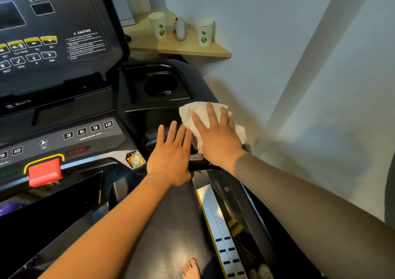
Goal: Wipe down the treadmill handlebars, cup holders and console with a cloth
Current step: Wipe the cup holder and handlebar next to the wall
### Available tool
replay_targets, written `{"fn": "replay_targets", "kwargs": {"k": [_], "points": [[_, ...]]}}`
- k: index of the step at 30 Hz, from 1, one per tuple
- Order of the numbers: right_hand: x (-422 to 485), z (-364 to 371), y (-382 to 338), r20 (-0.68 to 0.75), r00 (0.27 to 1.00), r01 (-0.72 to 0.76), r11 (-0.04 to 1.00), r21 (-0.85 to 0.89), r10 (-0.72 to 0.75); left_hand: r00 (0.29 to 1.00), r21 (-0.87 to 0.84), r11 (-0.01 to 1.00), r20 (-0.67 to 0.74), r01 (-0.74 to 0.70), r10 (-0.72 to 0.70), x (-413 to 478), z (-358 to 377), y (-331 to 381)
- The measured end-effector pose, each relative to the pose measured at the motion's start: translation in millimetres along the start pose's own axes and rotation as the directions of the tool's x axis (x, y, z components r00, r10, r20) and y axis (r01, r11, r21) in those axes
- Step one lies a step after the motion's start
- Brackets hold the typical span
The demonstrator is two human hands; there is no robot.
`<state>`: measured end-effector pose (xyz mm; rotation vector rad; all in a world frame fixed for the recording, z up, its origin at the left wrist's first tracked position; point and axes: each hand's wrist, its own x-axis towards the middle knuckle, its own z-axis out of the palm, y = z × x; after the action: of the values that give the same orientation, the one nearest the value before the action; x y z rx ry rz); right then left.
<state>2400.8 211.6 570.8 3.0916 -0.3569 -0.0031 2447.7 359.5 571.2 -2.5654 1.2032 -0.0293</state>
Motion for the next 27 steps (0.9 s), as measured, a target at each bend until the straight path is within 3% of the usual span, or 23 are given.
{"fn": "replay_targets", "kwargs": {"k": [4,8,12,15,20,27], "points": [[-27,7,8,0.084,0.995,-0.057,0.998,-0.013,0.058,0.998,-0.053,0.998,-0.06,-0.04,0.037,-1,0,0],[-29,5,6,0.019,0.994,-0.105,0.994,0.013,0.105,0.999,-0.071,0.997,-0.031,-0.042,0.039,0,-2,2],[-2,4,11,0.006,0.976,-0.214,0.957,0.197,0.217,0.998,-0.062,0.997,-0.026,-0.053,0.052,0,-1,1],[18,4,25,0.075,0.968,-0.251,0.905,0.342,0.24,0.997,-0.05,0.996,-0.041,-0.07,0.068,0,0,0],[28,-2,46,0.187,0.95,-0.313,0.742,0.593,0.252,0.987,-0.016,0.993,-0.112,-0.12,0.117,-2,2,-1],[-15,0,38,0.176,0.948,-0.318,0.763,0.563,0.265,0.976,-0.024,0.991,-0.178,-0.128,0.122,-1,7,-2]]}}
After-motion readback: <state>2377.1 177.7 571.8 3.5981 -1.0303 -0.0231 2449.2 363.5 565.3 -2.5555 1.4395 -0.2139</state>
